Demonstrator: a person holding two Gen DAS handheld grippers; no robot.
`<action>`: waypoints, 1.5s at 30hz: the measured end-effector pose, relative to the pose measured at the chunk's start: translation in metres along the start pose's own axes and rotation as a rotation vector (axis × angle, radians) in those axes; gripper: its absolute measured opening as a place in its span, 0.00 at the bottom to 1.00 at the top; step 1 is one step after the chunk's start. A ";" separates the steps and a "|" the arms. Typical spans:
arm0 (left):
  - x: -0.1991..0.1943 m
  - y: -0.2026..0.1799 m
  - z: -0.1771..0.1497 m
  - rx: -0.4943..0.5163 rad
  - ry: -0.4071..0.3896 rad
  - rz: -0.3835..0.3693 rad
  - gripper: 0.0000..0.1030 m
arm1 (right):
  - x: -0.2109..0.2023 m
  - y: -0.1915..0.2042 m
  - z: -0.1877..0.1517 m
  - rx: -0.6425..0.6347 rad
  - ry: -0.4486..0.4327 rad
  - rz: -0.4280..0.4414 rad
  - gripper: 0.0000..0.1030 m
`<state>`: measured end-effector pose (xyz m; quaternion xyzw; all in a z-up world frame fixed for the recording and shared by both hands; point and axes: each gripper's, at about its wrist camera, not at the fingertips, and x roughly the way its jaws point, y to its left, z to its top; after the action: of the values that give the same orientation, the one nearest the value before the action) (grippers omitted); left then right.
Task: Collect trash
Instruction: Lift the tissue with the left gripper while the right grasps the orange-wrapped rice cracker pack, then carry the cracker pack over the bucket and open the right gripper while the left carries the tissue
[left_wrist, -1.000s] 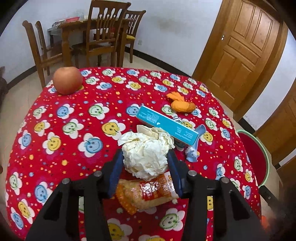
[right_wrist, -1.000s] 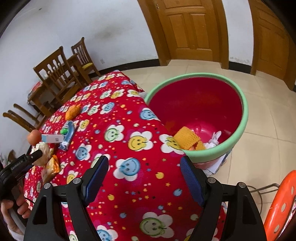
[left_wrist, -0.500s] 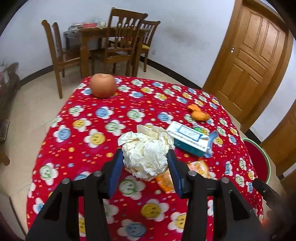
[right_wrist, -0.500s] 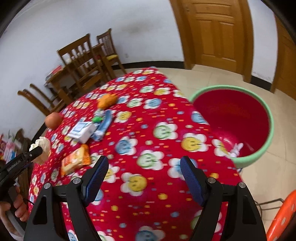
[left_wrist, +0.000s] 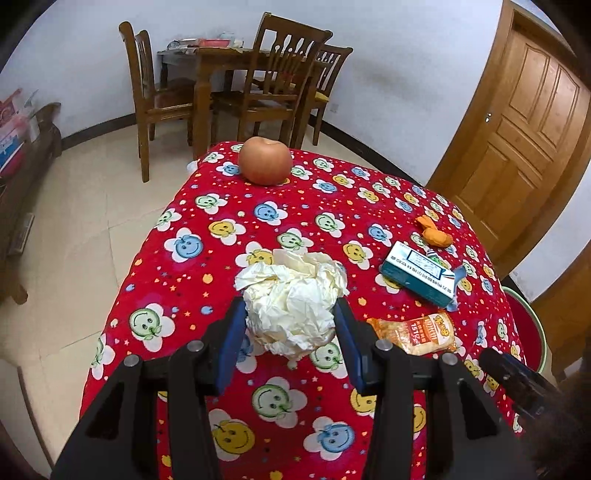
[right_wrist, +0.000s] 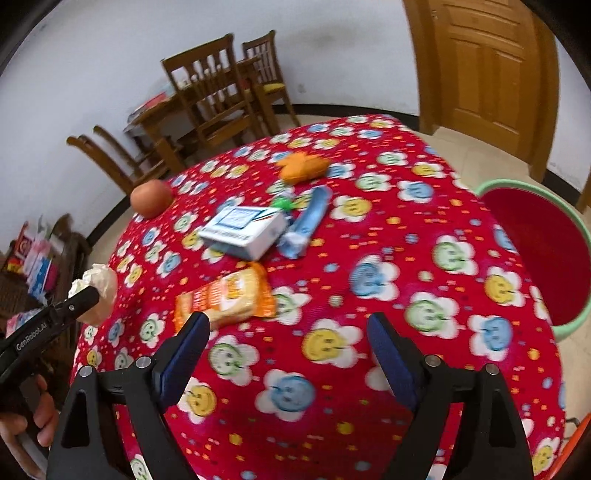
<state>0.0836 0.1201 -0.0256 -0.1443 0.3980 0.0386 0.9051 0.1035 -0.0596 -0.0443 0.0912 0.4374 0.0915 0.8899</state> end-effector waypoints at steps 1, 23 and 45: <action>0.000 0.001 0.000 -0.001 -0.001 0.000 0.47 | 0.003 0.004 0.000 -0.007 0.005 0.002 0.86; 0.009 0.028 -0.009 -0.068 0.010 -0.010 0.47 | 0.056 0.055 0.003 -0.175 0.027 -0.072 1.00; 0.011 0.021 -0.012 -0.049 0.017 -0.024 0.47 | 0.059 0.052 -0.003 -0.237 0.028 -0.097 0.78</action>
<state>0.0784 0.1360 -0.0464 -0.1716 0.4031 0.0363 0.8982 0.1316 0.0053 -0.0783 -0.0370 0.4396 0.1008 0.8917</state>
